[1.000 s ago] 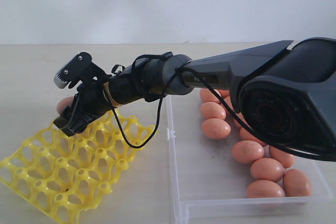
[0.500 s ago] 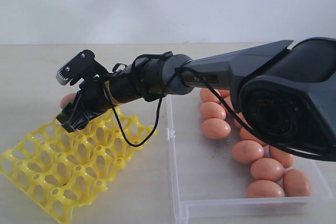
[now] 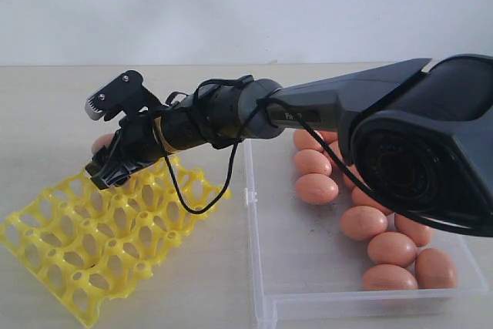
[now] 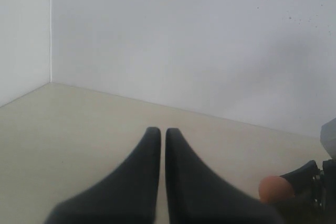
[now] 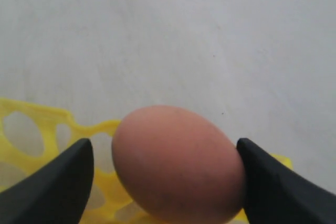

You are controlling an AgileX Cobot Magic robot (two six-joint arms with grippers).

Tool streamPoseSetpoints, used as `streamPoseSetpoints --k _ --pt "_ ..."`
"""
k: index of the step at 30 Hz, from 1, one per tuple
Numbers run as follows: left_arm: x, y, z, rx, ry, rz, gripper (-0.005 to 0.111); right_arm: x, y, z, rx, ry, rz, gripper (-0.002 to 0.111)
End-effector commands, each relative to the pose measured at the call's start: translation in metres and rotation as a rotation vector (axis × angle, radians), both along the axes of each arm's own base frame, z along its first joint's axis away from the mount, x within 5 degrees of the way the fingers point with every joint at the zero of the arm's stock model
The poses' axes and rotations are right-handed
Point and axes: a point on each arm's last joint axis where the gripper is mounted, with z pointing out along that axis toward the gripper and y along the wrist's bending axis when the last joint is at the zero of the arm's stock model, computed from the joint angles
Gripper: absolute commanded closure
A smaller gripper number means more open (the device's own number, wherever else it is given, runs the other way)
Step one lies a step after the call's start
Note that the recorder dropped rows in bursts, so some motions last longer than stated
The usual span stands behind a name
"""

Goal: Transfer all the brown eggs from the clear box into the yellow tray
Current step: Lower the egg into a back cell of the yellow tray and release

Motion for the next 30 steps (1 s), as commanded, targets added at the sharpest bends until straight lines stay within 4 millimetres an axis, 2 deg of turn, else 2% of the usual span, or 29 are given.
streamPoseSetpoints --k 1,14,18,20,21,24,30 --pt "0.0 0.0 0.002 -0.014 -0.02 0.002 0.103 0.003 -0.002 0.018 0.016 -0.032 -0.027 0.039" --pt "0.0 0.0 0.001 -0.014 -0.018 0.002 0.103 0.002 -0.002 0.029 0.034 -0.043 -0.019 0.039" --pt "0.0 0.0 0.001 -0.014 -0.018 0.002 0.103 -0.001 -0.002 0.046 0.063 -0.047 -0.009 0.042" --pt "0.0 0.0 0.001 -0.014 -0.018 0.002 0.103 -0.005 -0.001 0.057 0.095 -0.015 0.018 0.053" --pt "0.0 0.0 0.001 -0.014 -0.018 0.002 0.103 -0.009 0.0 0.061 0.112 0.016 0.043 0.063" --pt "0.0 0.0 0.002 -0.014 -0.02 0.002 0.103 -0.02 0.003 0.064 0.141 0.086 0.136 0.105" --pt "0.0 0.0 0.002 -0.014 -0.02 0.002 0.103 -0.016 0.002 0.061 0.135 0.081 0.101 0.107"
